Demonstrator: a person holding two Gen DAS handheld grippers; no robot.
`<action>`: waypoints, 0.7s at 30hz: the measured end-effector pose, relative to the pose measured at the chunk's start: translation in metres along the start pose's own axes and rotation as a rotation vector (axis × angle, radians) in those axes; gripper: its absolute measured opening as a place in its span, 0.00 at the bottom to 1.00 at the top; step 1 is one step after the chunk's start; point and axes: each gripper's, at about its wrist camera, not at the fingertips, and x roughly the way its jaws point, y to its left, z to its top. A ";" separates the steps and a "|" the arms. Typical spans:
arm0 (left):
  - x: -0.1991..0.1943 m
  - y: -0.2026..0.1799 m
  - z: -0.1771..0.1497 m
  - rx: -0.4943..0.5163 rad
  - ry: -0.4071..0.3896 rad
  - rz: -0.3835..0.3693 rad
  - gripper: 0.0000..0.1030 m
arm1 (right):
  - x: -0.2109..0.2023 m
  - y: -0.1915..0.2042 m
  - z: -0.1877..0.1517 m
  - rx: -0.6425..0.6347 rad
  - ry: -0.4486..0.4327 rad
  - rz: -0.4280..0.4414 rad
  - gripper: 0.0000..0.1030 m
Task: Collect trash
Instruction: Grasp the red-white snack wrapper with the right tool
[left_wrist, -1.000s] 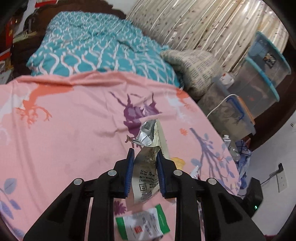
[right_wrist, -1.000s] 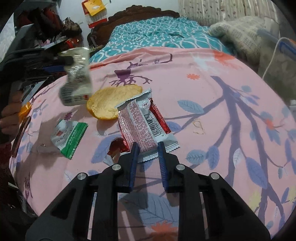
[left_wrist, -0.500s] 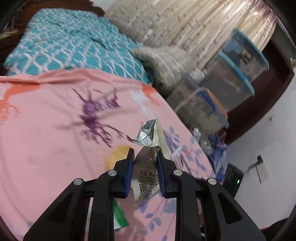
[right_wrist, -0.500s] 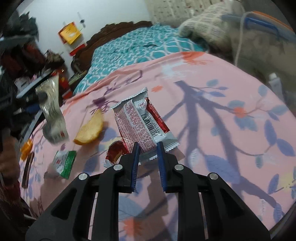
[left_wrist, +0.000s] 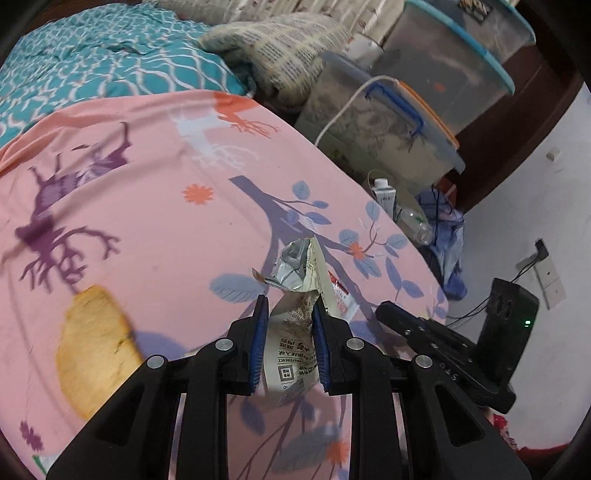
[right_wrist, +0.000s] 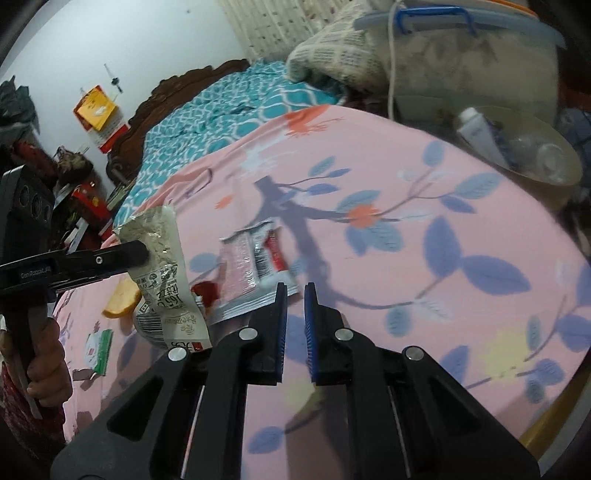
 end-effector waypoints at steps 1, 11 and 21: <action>0.005 -0.002 0.002 0.003 0.007 0.004 0.21 | 0.000 -0.004 0.002 0.007 0.006 0.015 0.12; 0.014 0.018 0.005 -0.021 0.027 0.133 0.21 | 0.013 0.013 0.021 -0.139 0.044 0.054 0.71; 0.011 0.041 -0.003 -0.086 0.038 0.154 0.21 | 0.063 0.063 0.023 -0.314 0.200 0.067 0.23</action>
